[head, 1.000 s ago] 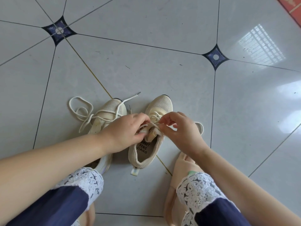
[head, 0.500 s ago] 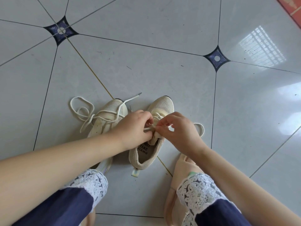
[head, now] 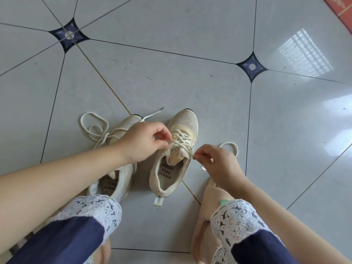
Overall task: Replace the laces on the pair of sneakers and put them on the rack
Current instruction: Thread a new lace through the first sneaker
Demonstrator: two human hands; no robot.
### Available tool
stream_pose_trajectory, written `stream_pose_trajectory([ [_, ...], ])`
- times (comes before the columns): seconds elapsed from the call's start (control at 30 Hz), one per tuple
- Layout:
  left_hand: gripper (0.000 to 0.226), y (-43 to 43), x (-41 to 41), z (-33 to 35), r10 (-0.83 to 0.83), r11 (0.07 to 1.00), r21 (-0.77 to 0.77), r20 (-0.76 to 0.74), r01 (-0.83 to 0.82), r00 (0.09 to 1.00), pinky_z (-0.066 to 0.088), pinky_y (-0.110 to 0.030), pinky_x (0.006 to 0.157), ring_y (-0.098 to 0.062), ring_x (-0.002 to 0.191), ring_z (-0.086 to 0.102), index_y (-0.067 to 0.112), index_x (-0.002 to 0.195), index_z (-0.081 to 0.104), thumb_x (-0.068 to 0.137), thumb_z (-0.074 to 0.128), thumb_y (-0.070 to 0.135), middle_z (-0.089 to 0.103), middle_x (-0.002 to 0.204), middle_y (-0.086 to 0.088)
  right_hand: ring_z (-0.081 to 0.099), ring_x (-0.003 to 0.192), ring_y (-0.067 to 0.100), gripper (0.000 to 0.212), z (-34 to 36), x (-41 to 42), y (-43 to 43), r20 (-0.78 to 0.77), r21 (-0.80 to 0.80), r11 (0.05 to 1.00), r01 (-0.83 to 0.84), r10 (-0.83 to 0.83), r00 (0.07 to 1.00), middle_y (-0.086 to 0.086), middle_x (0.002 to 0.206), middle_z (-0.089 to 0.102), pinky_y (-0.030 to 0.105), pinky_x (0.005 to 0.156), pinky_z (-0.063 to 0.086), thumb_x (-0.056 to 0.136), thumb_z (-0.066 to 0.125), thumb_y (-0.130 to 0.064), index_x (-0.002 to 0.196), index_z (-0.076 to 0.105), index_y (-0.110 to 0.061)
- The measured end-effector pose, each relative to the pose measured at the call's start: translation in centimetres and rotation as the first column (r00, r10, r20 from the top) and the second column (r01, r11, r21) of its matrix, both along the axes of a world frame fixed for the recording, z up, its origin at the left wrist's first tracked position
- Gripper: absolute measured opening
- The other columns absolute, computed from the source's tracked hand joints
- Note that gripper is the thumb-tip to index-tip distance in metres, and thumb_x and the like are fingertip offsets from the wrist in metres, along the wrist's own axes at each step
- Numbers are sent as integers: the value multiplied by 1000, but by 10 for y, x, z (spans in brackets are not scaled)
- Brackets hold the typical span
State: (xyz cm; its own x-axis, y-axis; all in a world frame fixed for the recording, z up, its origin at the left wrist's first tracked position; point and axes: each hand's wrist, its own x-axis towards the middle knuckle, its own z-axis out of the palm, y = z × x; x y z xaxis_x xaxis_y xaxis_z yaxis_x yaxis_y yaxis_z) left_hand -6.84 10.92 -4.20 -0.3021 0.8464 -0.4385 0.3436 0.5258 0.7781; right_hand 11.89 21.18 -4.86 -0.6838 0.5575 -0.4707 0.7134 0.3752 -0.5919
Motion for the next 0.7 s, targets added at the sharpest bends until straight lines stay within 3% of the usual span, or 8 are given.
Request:
stream_pose_trajectory([
  [0.1,27,-1,-6,2,-14,1000,19,-11,14,1000,35,-7,55,-1,53,47,28,72,61,75,70,3,59,65,14,50,65,2,8,2,1,9,13,68,998,9,-10,1000,-10,70,62,9,62,37,85,62,-14,81,69,-13],
  [0.2,31,-4,-10,2,-29,999,16,-34,30,999,41,-16,58,-10,56,50,31,70,58,76,70,3,64,74,2,46,60,-5,9,3,3,15,29,136,991,16,-20,999,-17,62,52,4,61,34,85,62,-12,78,68,-12],
  [0.33,34,-12,-15,7,-84,996,11,-43,84,996,34,-1,55,12,52,49,30,67,56,74,69,-1,58,62,16,51,65,7,11,4,6,19,66,163,987,-2,-9,998,-15,65,54,14,57,33,85,61,-15,77,68,-15],
  [0.4,33,-13,-16,8,-109,994,1,-57,109,992,33,1,56,16,52,47,29,67,56,74,70,0,56,58,18,49,64,7,11,5,5,19,73,163,986,-15,3,997,-15,65,54,12,57,33,86,61,-16,77,68,-15],
  [0.5,30,-12,-16,7,-131,991,-6,-100,131,986,33,1,58,18,57,48,29,67,56,75,70,2,55,61,18,52,68,11,11,6,3,20,93,173,984,-32,16,996,-10,71,60,22,60,39,86,60,-17,79,68,-15],
  [0.6,27,-9,-11,4,-153,987,-61,-115,147,981,35,-4,60,9,66,52,35,68,56,78,69,14,59,67,16,52,69,9,10,6,1,18,59,82,996,-15,10,998,-10,73,60,12,62,37,88,59,-18,81,65,-17],
  [0.7,17,-8,-6,5,-167,982,-107,-72,158,983,36,-9,64,3,73,53,38,79,57,72,72,36,59,72,16,48,63,3,5,10,-4,12,-52,-123,991,45,-51,997,-9,68,55,11,61,37,86,59,-29,90,57,-29],
])
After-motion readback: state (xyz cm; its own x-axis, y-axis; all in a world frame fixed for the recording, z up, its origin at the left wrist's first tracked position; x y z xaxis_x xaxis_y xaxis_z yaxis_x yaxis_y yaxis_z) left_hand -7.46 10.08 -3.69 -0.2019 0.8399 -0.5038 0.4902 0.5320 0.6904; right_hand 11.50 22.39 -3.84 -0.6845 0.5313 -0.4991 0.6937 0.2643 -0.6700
